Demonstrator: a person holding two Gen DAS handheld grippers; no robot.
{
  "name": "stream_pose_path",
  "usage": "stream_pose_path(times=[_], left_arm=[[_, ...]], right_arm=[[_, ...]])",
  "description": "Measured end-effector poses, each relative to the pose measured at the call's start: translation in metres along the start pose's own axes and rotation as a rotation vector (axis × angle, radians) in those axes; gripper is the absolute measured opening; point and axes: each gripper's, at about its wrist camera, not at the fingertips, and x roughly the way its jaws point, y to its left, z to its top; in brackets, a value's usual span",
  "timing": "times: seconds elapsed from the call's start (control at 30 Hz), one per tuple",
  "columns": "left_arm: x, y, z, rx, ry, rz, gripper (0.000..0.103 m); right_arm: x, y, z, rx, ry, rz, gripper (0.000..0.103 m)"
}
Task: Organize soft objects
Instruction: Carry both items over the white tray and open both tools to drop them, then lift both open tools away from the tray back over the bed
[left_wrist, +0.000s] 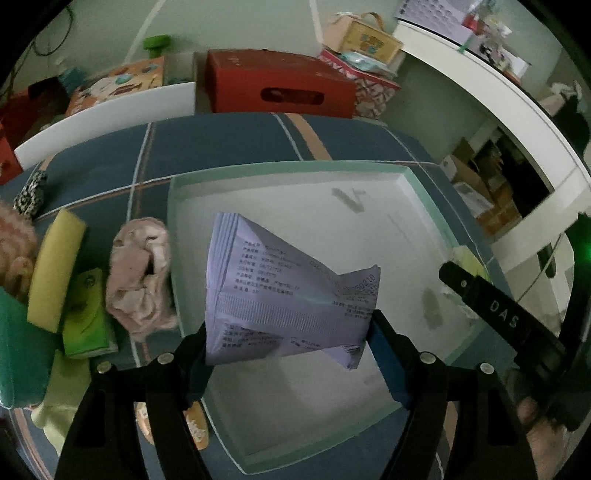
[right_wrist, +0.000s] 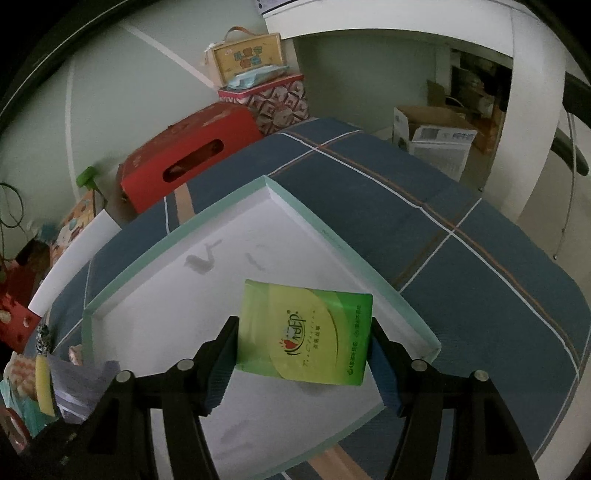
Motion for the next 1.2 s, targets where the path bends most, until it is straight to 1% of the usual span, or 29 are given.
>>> stream_pose_path(times=[0.03,0.1,0.13,0.17,0.2,0.3,0.37,0.5,0.63,0.73,0.83,0.93,1.03,1.13,1.2], left_arm=[[-0.001,-0.001,0.0,0.008,-0.006,0.0,0.086],[-0.003,-0.002,0.0,0.02,-0.022,0.003,0.087],[-0.003,-0.001,0.0,0.019,-0.026,0.009,0.088],[-0.004,0.001,0.0,0.012,-0.028,0.017,0.091],[-0.004,0.003,0.001,0.003,-0.03,0.021,0.093],[-0.01,0.01,0.001,-0.03,-0.038,0.026,0.093],[-0.017,0.013,0.001,-0.039,-0.049,0.024,0.093],[-0.03,0.015,0.002,-0.047,-0.081,0.023,0.093],[-0.046,0.022,0.0,-0.073,-0.126,0.006,0.099],[-0.058,0.029,-0.003,-0.097,-0.166,-0.009,0.1],[-0.07,0.038,-0.007,-0.117,-0.216,0.006,0.1],[-0.078,0.047,-0.009,-0.139,-0.241,0.027,0.101],[-0.083,0.057,-0.01,-0.168,-0.24,0.04,0.101],[-0.084,0.065,-0.012,-0.174,-0.189,0.073,0.101],[-0.089,0.072,-0.017,-0.169,-0.154,0.126,0.101]], right_arm=[[-0.002,0.001,0.0,-0.003,-0.011,0.0,0.069],[-0.006,0.001,-0.001,-0.008,-0.04,-0.011,0.075],[-0.009,0.002,-0.001,-0.011,-0.054,-0.022,0.086],[-0.011,0.001,-0.001,-0.011,-0.061,-0.025,0.095],[-0.013,0.001,-0.001,-0.012,-0.067,-0.024,0.098],[-0.017,0.003,-0.002,-0.017,-0.076,-0.009,0.099],[-0.018,0.006,-0.003,-0.035,-0.079,-0.009,0.103],[-0.026,0.011,-0.007,-0.062,-0.1,0.013,0.103],[-0.035,0.016,-0.01,-0.074,-0.131,0.052,0.103],[-0.039,0.021,-0.012,-0.086,-0.137,0.081,0.103],[-0.041,0.029,-0.016,-0.112,-0.133,0.102,0.103],[-0.038,0.039,-0.02,-0.137,-0.108,0.129,0.103],[-0.037,0.048,-0.026,-0.167,-0.084,0.131,0.103],[-0.045,0.056,-0.031,-0.189,-0.083,0.147,0.103],[-0.053,0.067,-0.035,-0.217,-0.087,0.175,0.103]])
